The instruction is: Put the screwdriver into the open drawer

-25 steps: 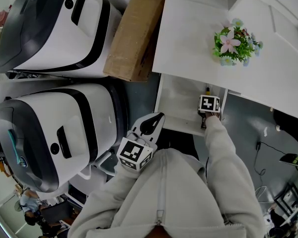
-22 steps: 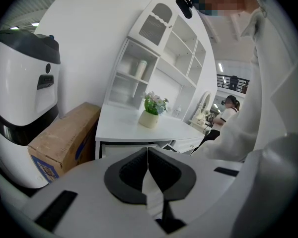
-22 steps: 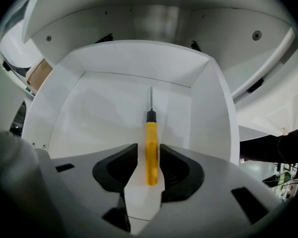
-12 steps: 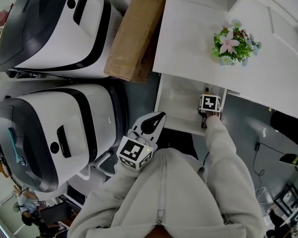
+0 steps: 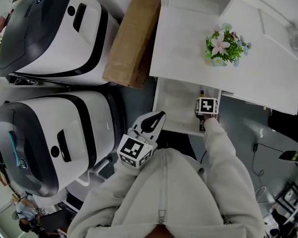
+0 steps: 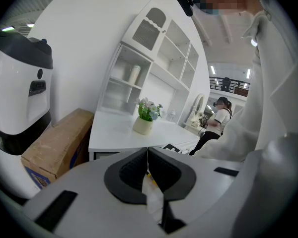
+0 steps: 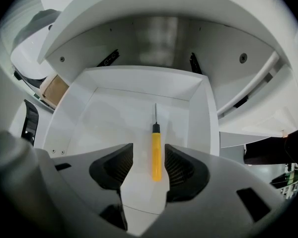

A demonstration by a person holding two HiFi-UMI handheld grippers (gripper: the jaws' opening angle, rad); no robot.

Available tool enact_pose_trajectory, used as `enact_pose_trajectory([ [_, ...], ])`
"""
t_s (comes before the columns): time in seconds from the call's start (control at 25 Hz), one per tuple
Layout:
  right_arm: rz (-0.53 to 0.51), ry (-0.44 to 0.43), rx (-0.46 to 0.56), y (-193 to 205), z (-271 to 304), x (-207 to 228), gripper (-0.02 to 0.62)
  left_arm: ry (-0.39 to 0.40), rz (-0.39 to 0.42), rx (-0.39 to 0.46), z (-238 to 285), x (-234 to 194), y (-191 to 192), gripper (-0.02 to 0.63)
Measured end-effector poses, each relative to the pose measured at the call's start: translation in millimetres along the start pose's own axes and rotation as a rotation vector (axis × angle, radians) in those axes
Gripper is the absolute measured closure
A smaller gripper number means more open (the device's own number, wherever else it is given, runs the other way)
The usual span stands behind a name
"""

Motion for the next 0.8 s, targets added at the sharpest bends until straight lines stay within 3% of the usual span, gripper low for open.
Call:
enact_pose_trajectory([
  [0.24,0.011,0.019,0.018,3.6,-31.8,0.4,0.383,0.015,0.023,0.017,0.8,-1.1,-9.4,0.589],
  [0.8,0.056,-0.162,0.209,13.1,-102.0,0.5,0.383,0.053,0.068,0.054,6.2,-4.7,-31.5,0.589],
])
Point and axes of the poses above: the fingertips, and each gripper's own axes: z forward along the fingers, x to its right, y out of its underside, the point moved 5 cm from there along -z, backward along the fingers, and after that the axes turned 13 degrees about -x, right-handed, at the moved point
